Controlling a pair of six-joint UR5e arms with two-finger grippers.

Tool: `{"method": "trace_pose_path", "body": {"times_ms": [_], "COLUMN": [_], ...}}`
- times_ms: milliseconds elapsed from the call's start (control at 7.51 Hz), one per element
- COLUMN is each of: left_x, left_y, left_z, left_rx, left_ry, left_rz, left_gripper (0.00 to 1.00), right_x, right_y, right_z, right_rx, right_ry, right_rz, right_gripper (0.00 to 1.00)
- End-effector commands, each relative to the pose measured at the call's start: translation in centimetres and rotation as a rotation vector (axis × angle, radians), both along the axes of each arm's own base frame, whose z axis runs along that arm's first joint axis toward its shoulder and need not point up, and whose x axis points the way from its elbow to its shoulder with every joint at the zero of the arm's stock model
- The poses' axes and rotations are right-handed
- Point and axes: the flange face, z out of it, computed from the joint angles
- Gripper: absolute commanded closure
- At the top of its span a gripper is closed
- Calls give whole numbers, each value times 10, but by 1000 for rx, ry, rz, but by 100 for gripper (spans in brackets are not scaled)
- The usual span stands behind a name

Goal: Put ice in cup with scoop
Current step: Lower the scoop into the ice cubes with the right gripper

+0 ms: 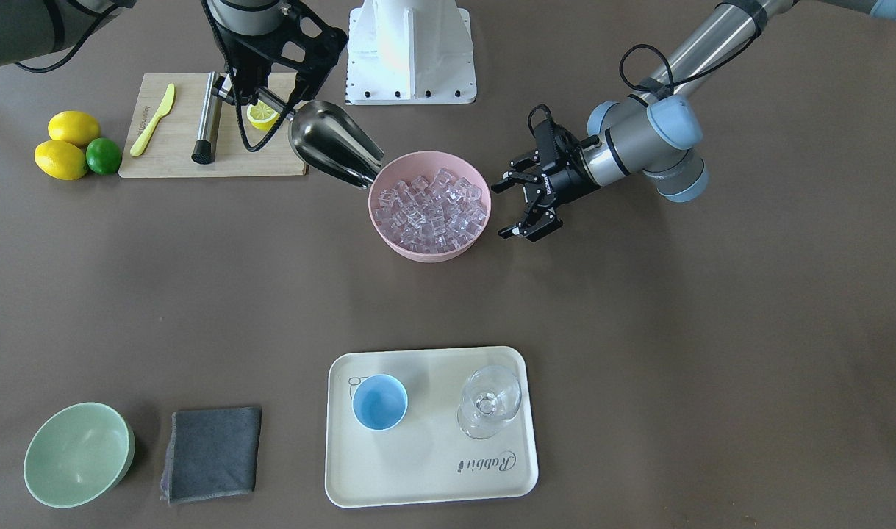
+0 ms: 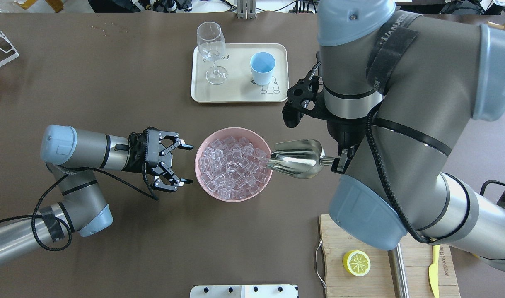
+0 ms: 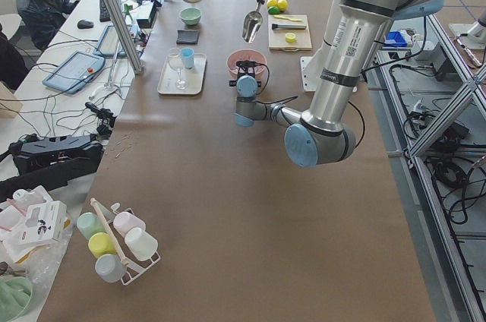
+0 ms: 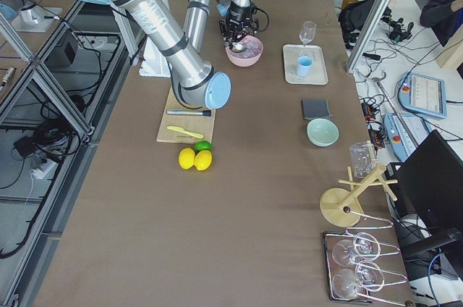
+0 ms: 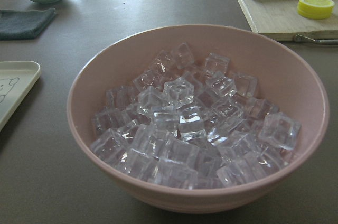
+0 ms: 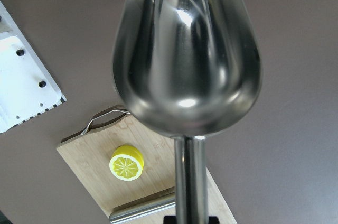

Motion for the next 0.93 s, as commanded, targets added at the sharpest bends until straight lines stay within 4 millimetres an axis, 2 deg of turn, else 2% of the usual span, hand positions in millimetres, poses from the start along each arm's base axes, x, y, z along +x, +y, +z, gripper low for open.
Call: {"method": "trace_pose_path", "body": {"times_ms": [0,133,399,799], "left_x": [-1,-1,-1,-1], "left_y": [-1,-1,-1,-1], "left_z": [0,0,0,0], "left_rx": [1,1,0,1], "left_ry": [2,2,1,2], "left_rz": [-2,-4,-5,-5], "left_gripper": [2,2,2,2], "right_x": [-9,-16,-48,-58], "right_y": [-2,-8,-32,-33], "right_z": [-22,-29,-28,-27], "right_rx": [-75,-94,-156,-171], "right_ry": [102,126,204,222], "right_rz": [-11,-11,-12,-10], "right_gripper": [100,100,100,100]}}
